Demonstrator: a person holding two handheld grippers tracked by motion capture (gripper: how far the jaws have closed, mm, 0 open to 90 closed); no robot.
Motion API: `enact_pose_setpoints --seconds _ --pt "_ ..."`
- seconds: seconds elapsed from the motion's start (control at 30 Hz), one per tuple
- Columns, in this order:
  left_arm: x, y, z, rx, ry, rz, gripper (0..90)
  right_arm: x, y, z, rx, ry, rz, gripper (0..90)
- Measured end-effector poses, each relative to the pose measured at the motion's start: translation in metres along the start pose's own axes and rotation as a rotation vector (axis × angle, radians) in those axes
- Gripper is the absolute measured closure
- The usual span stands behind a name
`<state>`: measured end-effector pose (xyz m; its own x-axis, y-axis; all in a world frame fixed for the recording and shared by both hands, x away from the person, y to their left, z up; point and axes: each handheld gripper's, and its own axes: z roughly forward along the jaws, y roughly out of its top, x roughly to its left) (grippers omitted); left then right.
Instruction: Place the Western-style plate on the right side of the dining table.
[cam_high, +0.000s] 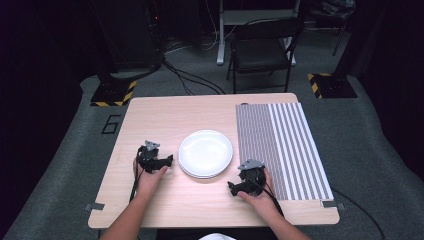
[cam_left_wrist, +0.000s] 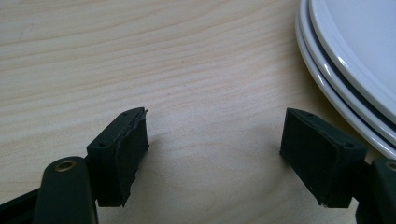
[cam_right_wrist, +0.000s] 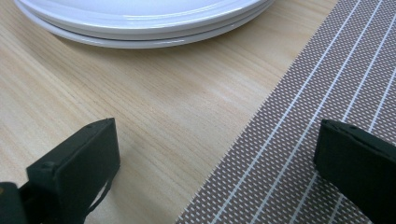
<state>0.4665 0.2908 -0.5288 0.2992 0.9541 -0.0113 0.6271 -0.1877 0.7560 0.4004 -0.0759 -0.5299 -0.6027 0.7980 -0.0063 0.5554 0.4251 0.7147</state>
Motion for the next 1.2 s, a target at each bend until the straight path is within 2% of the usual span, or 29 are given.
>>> enact_pose_setpoints --seconds 0.5,1.2 --pt "-0.0007 0.0002 0.0005 0.007 -0.01 0.018 18.0 0.0002 0.0 -0.0001 0.001 0.0 0.002 0.0" --pt "-0.0003 0.0 0.0001 0.006 -0.01 0.008 19.6 0.0008 0.0002 -0.0002 0.004 0.0 0.011 0.0"
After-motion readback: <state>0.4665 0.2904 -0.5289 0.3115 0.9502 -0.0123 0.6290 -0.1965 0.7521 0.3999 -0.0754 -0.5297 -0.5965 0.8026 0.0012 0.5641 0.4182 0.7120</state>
